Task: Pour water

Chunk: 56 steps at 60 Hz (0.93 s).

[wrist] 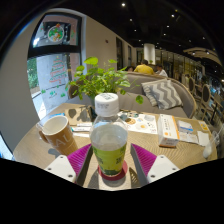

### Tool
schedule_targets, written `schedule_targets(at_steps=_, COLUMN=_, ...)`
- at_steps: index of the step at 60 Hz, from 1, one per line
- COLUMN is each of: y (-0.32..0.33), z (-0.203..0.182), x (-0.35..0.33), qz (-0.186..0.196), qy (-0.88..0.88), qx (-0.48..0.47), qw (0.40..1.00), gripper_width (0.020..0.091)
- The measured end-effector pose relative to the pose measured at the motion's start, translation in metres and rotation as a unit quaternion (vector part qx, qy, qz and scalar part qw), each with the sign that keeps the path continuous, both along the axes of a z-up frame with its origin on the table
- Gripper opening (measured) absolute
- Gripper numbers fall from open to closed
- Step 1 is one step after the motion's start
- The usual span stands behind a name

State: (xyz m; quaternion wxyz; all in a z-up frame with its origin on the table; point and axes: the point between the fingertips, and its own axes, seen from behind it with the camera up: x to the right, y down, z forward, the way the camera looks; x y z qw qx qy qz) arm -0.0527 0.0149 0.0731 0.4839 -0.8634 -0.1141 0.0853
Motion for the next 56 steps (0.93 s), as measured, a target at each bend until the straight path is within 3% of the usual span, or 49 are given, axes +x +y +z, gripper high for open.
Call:
schedule_targets(at_steps=2, y=-0.006, z=0.004, x=0.003, qz=-0.009, qy=-0.001, qx=-0.008, qw=1.000, gripper_width=0.0853)
schedule_targets(at_steps=3, y=-0.009, z=0.007, x=0.006, qz=-0.015, qy=-0.001, qx=-0.011, qw=1.000, gripper_width=0.0868)
schedule_targets(at_steps=21, y=-0.131, z=0.093, x=0.035, qz=-0.111, qy=-0.042, qx=-0.057, qw=0.991, gripper_width=0.0850)
schedule_targets(at_steps=28, y=-0.193, z=0.121, x=0.029, qz=-0.129, qy=-0.060, qx=-0.066, qw=0.988, gripper_width=0.0853)
schedule_targets(at_steps=40, y=-0.265, z=0.140, x=0.019, qz=-0.151, qy=-0.069, qx=-0.083, qw=0.983, gripper_width=0.0855)
schedule_targets(at_steps=56, y=-0.291, z=0.144, x=0.025, qz=-0.177, qy=-0.074, qx=-0.082, qw=0.978, gripper_width=0.0856)
